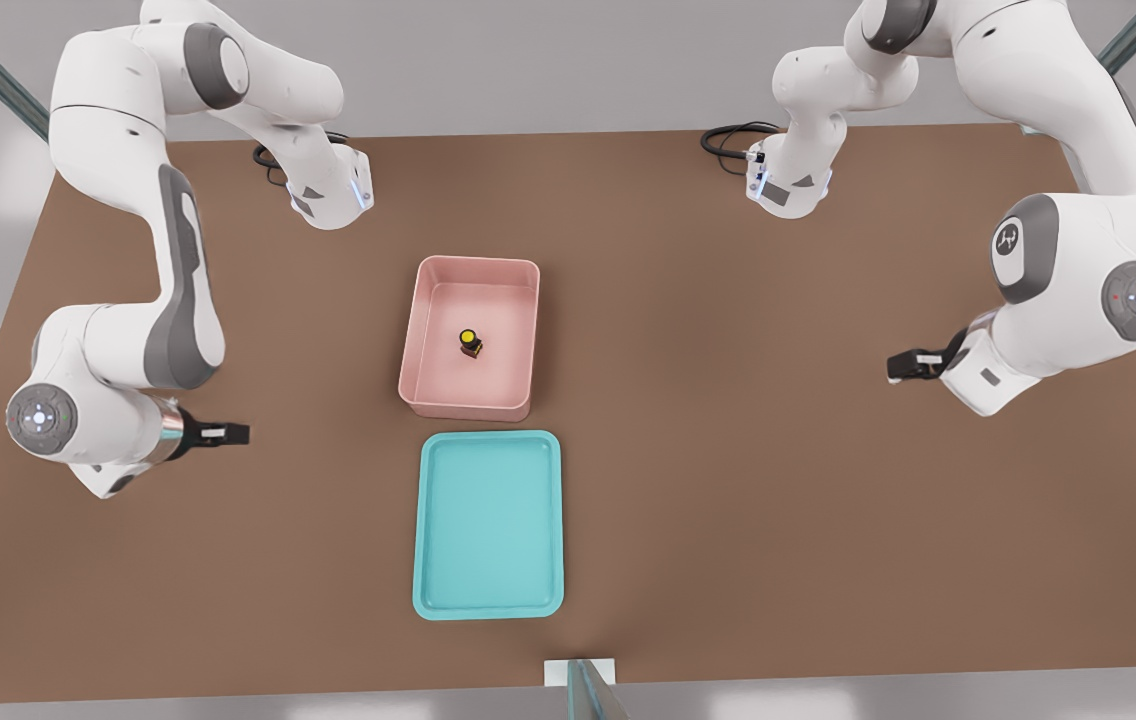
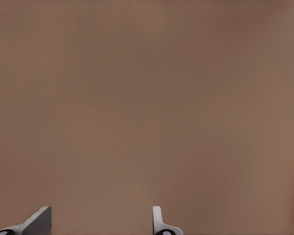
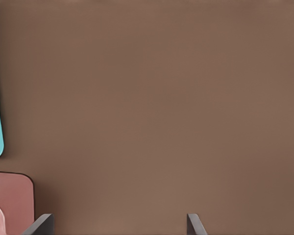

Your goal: The left arm remains still, and the right arm places the button from the box into the tray

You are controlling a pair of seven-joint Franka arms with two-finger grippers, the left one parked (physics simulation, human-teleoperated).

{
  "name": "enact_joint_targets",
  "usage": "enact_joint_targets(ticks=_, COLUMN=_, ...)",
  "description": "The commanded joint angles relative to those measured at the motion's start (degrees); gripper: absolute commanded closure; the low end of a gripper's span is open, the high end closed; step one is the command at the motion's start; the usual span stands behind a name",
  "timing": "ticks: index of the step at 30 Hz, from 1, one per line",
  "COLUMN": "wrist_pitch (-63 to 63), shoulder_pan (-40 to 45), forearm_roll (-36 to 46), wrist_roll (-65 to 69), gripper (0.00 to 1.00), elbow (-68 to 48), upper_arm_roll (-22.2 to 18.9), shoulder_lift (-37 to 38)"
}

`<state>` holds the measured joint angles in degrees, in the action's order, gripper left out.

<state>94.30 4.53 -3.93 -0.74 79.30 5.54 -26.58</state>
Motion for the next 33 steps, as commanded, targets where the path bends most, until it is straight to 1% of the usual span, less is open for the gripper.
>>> enact_joint_targets(ticks=1, wrist_pitch=4.57, shoulder_pan=0.04, forearm_roll=-0.02, wrist_roll=-0.31, gripper=0.00, elbow=0.07, upper_arm_roll=0.00, shoulder_lift=0.13)
enact_joint_targets(ticks=2, wrist_pitch=4.84, shoulder_pan=-1.45, forearm_roll=0.24, wrist_roll=-2.68, gripper=0.00, elbow=-0.20, upper_arm_roll=0.35, shoulder_lift=0.13)
enact_joint_targets(ticks=4, wrist_pitch=4.84, shoulder_pan=-12.87, forearm_roll=0.06, wrist_roll=-18.67, gripper=0.00, elbow=-0.55, upper_arm_roll=0.44, shoulder_lift=-0.05)
enact_joint_targets(ticks=7, wrist_pitch=7.03, shoulder_pan=-20.78, forearm_roll=0.41, wrist_roll=-32.11, gripper=0.00, elbow=-0.37, upper_arm_roll=0.44, shoulder_lift=-0.57)
enact_joint_targets(ticks=8, wrist_pitch=11.32, shoulder_pan=-21.32, forearm_roll=0.85, wrist_roll=-34.84, gripper=0.00, elbow=4.35, upper_arm_roll=0.44, shoulder_lift=0.30)
enact_joint_targets(ticks=9, wrist_pitch=17.57, shoulder_pan=-21.58, forearm_roll=1.91, wrist_roll=-37.49, gripper=0.00, elbow=11.66, upper_arm_roll=0.44, shoulder_lift=3.55)
enact_joint_targets(ticks=11, wrist_pitch=26.89, shoulder_pan=-23.07, forearm_roll=2.26, wrist_roll=-43.11, gripper=0.00, elbow=24.05, upper_arm_roll=0.53, shoulder_lift=6.72)
enact_joint_targets(ticks=13, wrist_pitch=27.86, shoulder_pan=-25.36, forearm_roll=2.17, wrist_roll=-45.31, gripper=0.00, elbow=30.39, upper_arm_roll=0.53, shoulder_lift=9.00)
enact_joint_targets(ticks=14, wrist_pitch=27.86, shoulder_pan=-26.23, forearm_roll=2.17, wrist_roll=-46.54, gripper=0.00, elbow=32.41, upper_arm_roll=0.53, shoulder_lift=10.24)
enact_joint_targets(ticks=15, wrist_pitch=27.95, shoulder_pan=-26.94, forearm_roll=2.17, wrist_roll=-49.18, gripper=0.00, elbow=33.11, upper_arm_roll=1.40, shoulder_lift=11.20)
enact_joint_targets(ticks=16, wrist_pitch=31.99, shoulder_pan=-26.94, forearm_roll=2.17, wrist_roll=-52.78, gripper=0.00, elbow=35.49, upper_arm_roll=3.34, shoulder_lift=11.91)
enact_joint_targets(ticks=17, wrist_pitch=32.96, shoulder_pan=-28.78, forearm_roll=2.17, wrist_roll=-55.15, gripper=0.00, elbow=36.19, upper_arm_roll=4.04, shoulder_lift=11.64)
enact_joint_targets(ticks=18, wrist_pitch=33.75, shoulder_pan=-30.37, forearm_roll=2.09, wrist_roll=-57.61, gripper=0.00, elbow=36.37, upper_arm_roll=4.04, shoulder_lift=11.73)
enact_joint_targets(ticks=21, wrist_pitch=37.97, shoulder_pan=-34.76, forearm_roll=1.82, wrist_roll=-65.08, gripper=0.00, elbow=37.07, upper_arm_roll=4.04, shoulder_lift=8.83)
enact_joint_targets(ticks=25, wrist_pitch=38.76, shoulder_pan=-35.20, forearm_roll=1.82, wrist_roll=-65.61, gripper=0.00, elbow=37.51, upper_arm_roll=4.04, shoulder_lift=8.04)
enact_joint_targets(ticks=28, wrist_pitch=41.93, shoulder_pan=-35.55, forearm_roll=1.82, wrist_roll=-66.58, gripper=0.00, elbow=40.67, upper_arm_roll=4.04, shoulder_lift=8.13)
enact_joint_targets(ticks=33, wrist_pitch=41.93, shoulder_pan=-36.43, forearm_roll=1.82, wrist_roll=-67.72, gripper=0.00, elbow=42.43, upper_arm_roll=4.04, shoulder_lift=8.83)
